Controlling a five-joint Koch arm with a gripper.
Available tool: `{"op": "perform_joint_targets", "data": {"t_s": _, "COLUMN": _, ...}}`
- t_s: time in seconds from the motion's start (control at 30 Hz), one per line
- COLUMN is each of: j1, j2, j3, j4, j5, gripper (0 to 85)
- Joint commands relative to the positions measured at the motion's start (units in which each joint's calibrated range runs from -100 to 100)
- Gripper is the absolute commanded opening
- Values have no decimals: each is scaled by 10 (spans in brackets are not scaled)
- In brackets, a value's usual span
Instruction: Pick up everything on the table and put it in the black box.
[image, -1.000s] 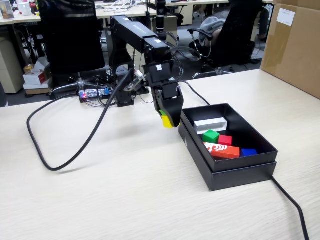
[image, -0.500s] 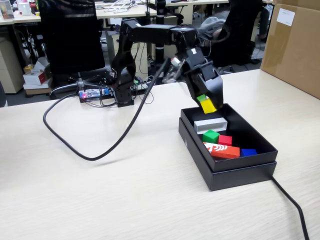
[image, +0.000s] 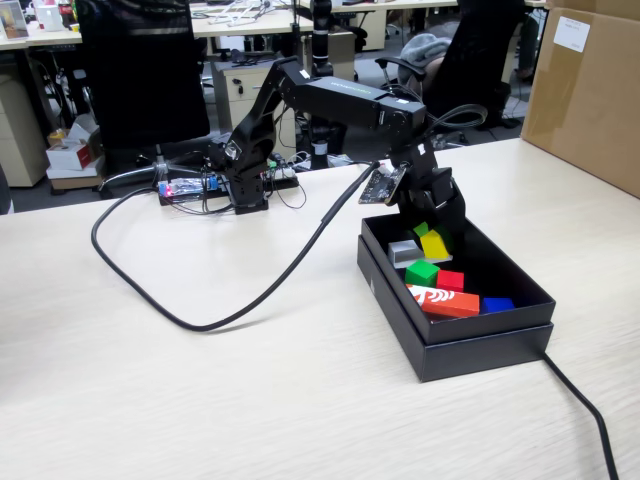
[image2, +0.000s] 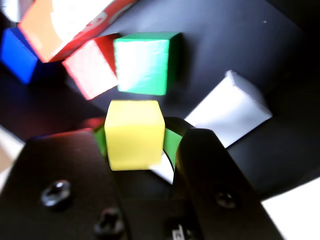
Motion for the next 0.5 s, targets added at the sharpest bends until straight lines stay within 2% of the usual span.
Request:
{"op": "perform_joint_targets", "data": {"t_s": 0.0, "j1": 0, "j2": -22, "j3": 6, "j4": 1, "j5": -1, "gripper": 283}}
{"op": "perform_joint_targets", "data": {"t_s": 0.13, "j1": -4, "j2": -55, "j3": -19, "j4": 1, "j5": -2, "gripper": 352}}
{"op": "perform_joint_targets", "data": {"t_s": 0.47, "j1": -47, "j2": -343, "j3": -76, "j4": 0, "j5": -5, "gripper": 384}}
